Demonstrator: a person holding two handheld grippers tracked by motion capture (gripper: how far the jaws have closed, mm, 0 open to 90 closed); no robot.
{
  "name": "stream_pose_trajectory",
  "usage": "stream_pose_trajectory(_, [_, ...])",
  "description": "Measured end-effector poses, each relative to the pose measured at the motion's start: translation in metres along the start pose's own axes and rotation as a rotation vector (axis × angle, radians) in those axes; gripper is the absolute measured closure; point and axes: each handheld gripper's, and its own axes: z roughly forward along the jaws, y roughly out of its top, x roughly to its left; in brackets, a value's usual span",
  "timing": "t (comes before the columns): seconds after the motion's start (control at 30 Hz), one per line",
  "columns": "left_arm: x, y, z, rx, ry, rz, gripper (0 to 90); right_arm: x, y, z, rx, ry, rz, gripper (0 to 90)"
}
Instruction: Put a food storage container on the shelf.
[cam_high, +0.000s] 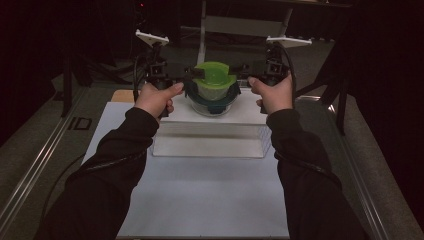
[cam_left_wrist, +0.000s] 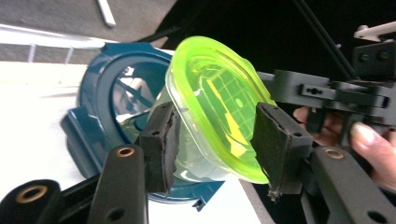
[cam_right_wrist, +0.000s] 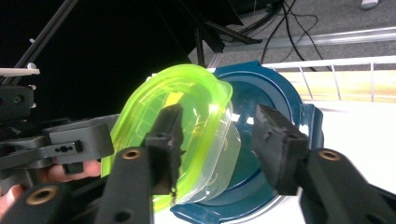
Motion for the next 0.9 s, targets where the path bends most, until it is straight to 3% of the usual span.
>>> stream_pose_trajectory(0.07, [-0.001,0.000,-0.001,0.004,-0.004,0.014,44.4,0.001,-0.001,-0.002,-0.005,-0.005,-0.011,48.9])
stream_pose_trajectory(0.13, [-0.003,-0.001,-0.002,-0.003,0.031,0.038,41.8,0.005,-0.002,-0.006,-0.009,-0.003,-0.032,47.2])
stream_pose_trajectory(0.3, [-0.002,-0.004,-0.010,-0.034,0.029,0.040,39.8,0.019,-0.007,-0.020,-0.047,0.034,-0.076,47.1])
stream_pose_trajectory(0.53, [-0.002,-0.020,-0.030,-0.075,0.040,0.101,38.7,0.033,-0.035,-0.034,-0.049,0.127,-0.143,59.1])
stream_pose_trajectory(0.67, [-0.003,-0.039,-0.042,-0.092,0.059,0.153,37.9,0.031,-0.054,-0.028,-0.012,0.159,-0.167,64.6])
stream_pose_trajectory(0.8, [0.000,-0.059,-0.051,-0.108,0.057,0.186,37.9,0.026,-0.071,-0.014,0.042,0.145,-0.185,73.4])
stream_pose_trajectory(0.9, [0.002,-0.075,-0.053,-0.113,0.065,0.211,37.8,0.021,-0.078,-0.003,0.065,0.129,-0.175,84.9])
